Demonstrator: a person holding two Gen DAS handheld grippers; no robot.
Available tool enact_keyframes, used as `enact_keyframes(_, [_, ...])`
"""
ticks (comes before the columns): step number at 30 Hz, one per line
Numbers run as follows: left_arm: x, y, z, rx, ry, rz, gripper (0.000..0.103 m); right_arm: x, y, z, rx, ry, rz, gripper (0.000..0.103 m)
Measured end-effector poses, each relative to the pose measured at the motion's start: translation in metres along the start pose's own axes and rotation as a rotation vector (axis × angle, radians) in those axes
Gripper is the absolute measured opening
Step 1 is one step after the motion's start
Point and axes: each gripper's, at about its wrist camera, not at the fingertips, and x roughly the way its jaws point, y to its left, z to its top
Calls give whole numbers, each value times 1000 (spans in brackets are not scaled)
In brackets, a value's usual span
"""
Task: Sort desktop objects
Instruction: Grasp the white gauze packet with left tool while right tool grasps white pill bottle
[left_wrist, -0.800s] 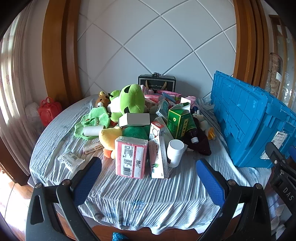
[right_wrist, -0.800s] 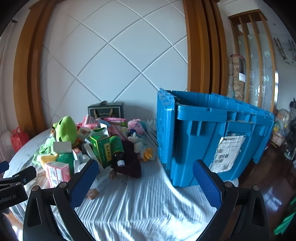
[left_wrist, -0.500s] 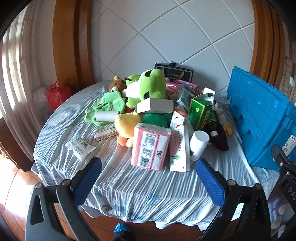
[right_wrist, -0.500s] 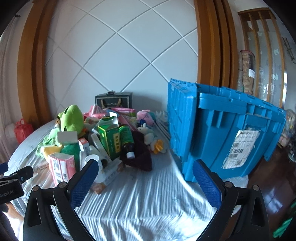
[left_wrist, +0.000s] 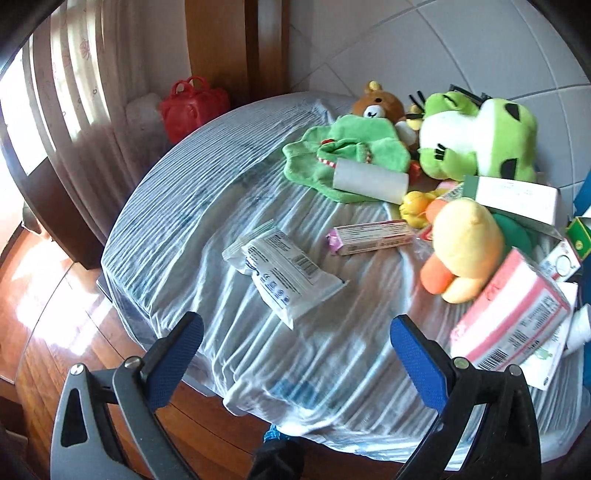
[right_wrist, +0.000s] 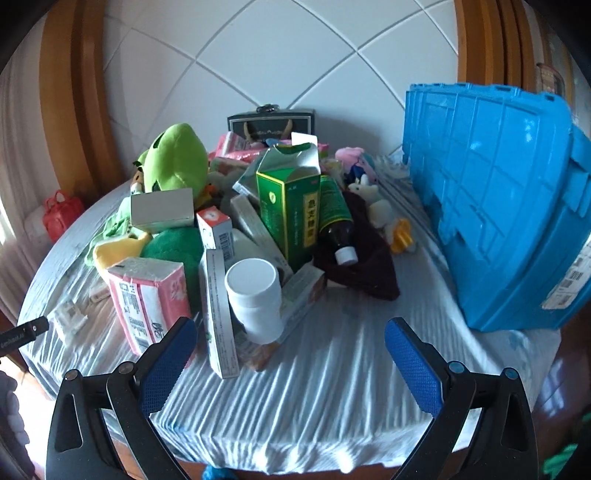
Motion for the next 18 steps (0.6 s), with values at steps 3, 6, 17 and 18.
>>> enact_keyframes(3, [34, 9, 12, -12, 44, 17, 99, 25, 3, 6, 11, 48, 3, 78])
enact_keyframes(6, [63, 13, 21, -42, 91, 23, 99, 45, 5, 9, 18, 88, 14, 73])
enact_keyframes(17, [113, -4, 27, -13, 194, -35, 65, 92, 15, 20, 21, 156, 60, 45])
enact_keyframes(18, [113, -6, 28, 6, 193, -40, 59, 93, 15, 21, 17, 157, 61, 44])
